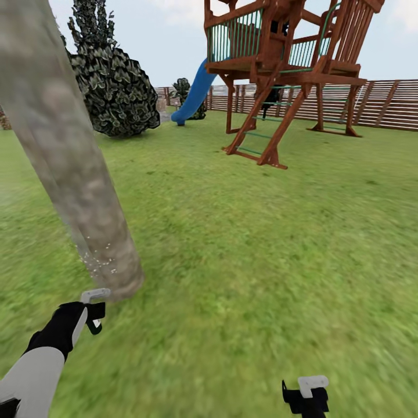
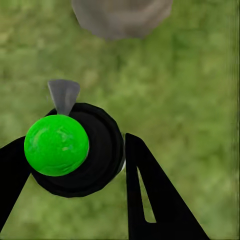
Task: In the garden, pick up the pesticide atomizer on the floor and spray pesticide onto both trees until each tree trunk is fully covered.
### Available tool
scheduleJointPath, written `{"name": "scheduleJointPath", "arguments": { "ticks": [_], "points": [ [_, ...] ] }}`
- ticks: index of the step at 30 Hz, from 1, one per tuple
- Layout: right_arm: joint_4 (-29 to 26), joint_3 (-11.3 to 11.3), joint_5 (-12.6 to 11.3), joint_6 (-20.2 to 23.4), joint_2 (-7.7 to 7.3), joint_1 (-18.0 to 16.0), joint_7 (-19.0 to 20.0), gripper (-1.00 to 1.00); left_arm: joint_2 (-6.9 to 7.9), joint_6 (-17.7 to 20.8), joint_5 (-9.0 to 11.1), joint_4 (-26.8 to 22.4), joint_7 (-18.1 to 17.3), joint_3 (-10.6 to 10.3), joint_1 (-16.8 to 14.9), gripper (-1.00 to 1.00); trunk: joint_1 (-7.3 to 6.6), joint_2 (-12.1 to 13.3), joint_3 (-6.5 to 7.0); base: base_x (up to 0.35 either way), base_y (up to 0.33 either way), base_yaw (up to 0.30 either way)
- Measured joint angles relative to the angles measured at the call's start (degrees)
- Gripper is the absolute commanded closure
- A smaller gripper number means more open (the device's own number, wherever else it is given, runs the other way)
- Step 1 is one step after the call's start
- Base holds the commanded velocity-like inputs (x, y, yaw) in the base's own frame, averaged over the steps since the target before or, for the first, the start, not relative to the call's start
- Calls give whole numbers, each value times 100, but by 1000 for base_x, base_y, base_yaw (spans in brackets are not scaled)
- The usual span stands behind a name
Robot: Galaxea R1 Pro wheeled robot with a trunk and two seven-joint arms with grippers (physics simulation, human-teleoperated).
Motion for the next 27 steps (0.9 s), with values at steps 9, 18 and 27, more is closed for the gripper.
{"name": "scheduleJointPath", "arguments": {
  "ticks": [9, 18, 27],
  "points": [
    [2, 0, 7, -1, 2, 0, 0, -100, -35, 0, -5, -2, 0, 0, 0, 100, 0, 0, 0, 231, -201, 0],
    [4, 0, 5, 0, 3, -1, 0, -100, -34, 2, -4, -11, 0, 0, 1, 100, 0, 0, 0, 225, -205, 97],
    [4, 2, 6, 1, 3, -2, 1, -100, -34, 2, -4, -11, 0, 0, 2, 100, 0, 0, 0, 216, -209, 275]
  ]
}}
